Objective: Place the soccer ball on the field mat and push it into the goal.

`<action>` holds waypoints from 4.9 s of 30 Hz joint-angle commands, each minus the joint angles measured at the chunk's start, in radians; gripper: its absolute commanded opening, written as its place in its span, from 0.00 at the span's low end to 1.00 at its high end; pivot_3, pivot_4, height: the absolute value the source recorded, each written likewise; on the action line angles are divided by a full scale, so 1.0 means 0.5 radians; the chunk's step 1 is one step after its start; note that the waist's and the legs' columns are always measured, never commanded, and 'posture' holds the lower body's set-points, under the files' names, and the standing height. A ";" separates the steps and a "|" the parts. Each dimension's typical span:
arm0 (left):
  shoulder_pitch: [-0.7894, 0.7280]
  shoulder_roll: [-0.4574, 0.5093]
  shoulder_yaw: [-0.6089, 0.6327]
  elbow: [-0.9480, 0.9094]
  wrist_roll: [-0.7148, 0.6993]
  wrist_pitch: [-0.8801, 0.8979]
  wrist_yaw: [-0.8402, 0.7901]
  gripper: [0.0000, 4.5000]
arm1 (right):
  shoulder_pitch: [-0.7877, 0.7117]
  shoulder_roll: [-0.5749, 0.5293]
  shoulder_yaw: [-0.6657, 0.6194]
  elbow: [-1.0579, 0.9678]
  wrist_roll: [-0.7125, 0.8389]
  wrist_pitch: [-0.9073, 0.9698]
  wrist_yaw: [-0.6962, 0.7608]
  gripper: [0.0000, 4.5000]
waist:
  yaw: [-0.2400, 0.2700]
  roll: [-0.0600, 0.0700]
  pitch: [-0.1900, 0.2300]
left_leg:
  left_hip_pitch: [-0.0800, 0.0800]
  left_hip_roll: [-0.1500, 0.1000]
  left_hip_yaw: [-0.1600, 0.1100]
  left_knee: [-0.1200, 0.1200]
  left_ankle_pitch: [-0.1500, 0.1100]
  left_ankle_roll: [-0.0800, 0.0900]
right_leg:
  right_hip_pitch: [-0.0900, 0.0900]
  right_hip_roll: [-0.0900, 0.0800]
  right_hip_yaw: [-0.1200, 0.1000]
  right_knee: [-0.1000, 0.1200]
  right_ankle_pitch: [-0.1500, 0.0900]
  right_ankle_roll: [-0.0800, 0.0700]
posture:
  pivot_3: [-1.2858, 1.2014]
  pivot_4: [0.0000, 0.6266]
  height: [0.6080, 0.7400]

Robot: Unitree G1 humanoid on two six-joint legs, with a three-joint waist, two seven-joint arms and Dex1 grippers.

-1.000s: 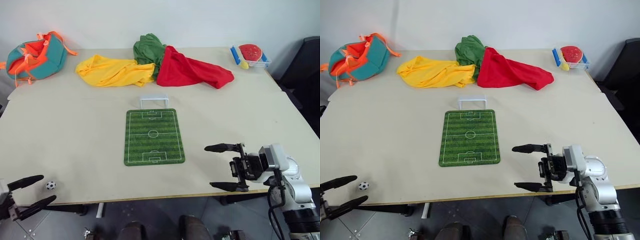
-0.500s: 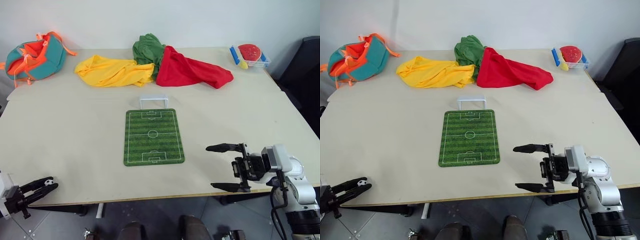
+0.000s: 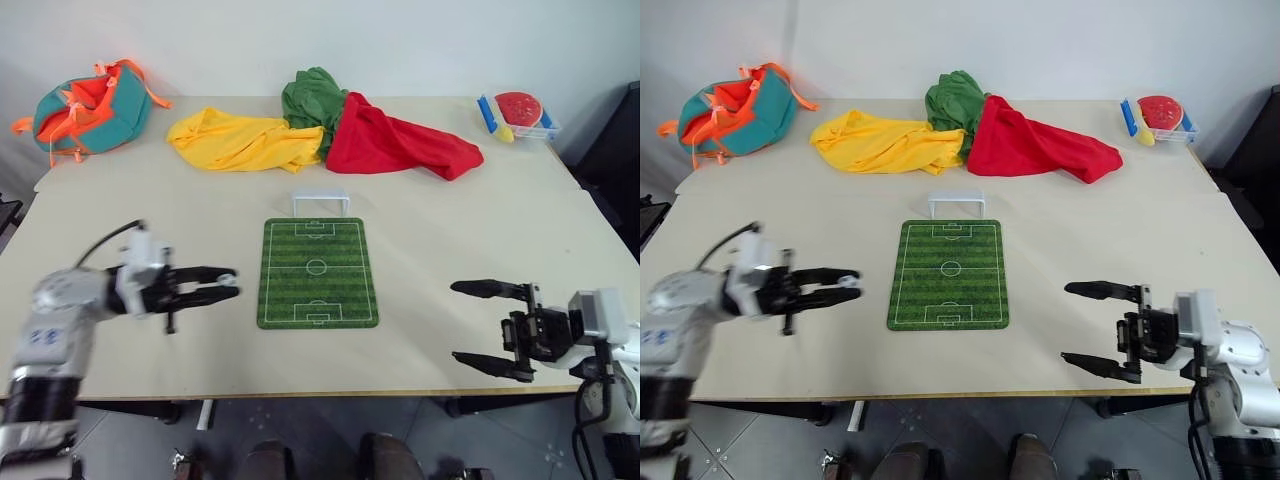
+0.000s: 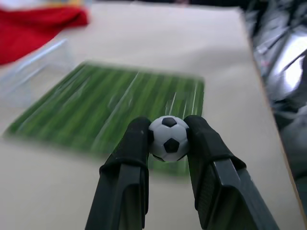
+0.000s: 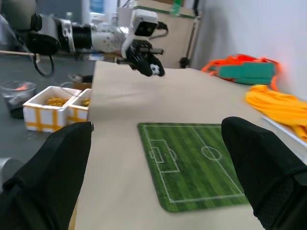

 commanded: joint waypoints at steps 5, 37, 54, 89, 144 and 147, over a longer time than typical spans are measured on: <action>-0.365 -0.373 -0.520 0.060 0.313 0.214 0.158 0.19 | 0.279 0.070 -0.168 0.099 0.059 -0.117 0.154 1.00 | 0.007 0.000 0.000 | 0.000 -0.001 0.001 0.002 0.000 0.000 | 0.001 0.000 0.000 -0.001 0.001 0.001 | 0.52 0.24 1.00; -0.253 -0.553 -0.703 0.305 0.772 -0.135 0.445 0.19 | 0.512 0.015 -0.260 0.026 -0.012 -0.246 -0.090 1.00 | 0.013 0.001 0.000 | 0.000 0.000 -0.002 0.018 -0.001 0.003 | 0.008 0.000 0.003 -0.001 0.004 0.005 | 0.52 0.24 1.00; -0.218 -0.617 -0.639 0.280 0.706 -0.208 0.426 0.19 | 0.534 0.063 -0.243 -0.197 -0.042 -0.070 -0.244 1.00 | 0.013 0.001 0.000 | -0.001 0.000 -0.002 0.019 -0.001 0.003 | 0.008 0.000 0.003 -0.001 0.004 0.005 | 0.52 0.24 1.00; 0.280 -0.130 -0.063 -0.178 0.172 -0.382 -0.006 0.43 | 0.507 0.111 -0.237 -0.127 -0.062 -0.020 -0.165 1.00 | -0.002 0.003 0.000 | 0.000 0.003 -0.003 0.019 -0.002 0.004 | 0.007 0.000 0.003 -0.001 0.005 0.004 | 0.52 0.24 1.00; -0.264 -0.747 -0.103 0.415 0.315 -0.781 0.700 0.00 | 0.309 0.428 -0.018 -0.310 -0.346 -0.198 -1.006 1.00 | -0.011 0.014 0.002 | -0.002 0.000 0.000 0.014 -0.009 0.011 | 0.014 0.001 -0.001 -0.023 0.010 0.012 | 0.52 0.24 1.00; -0.165 -0.515 0.014 0.293 0.224 -0.721 0.571 0.00 | 0.264 0.412 -0.039 -0.261 -0.333 -0.196 -1.011 1.00 | -0.017 0.014 0.002 | -0.002 0.000 0.000 0.015 -0.009 0.011 | 0.013 0.001 0.000 -0.022 0.010 0.011 | 0.52 0.24 1.00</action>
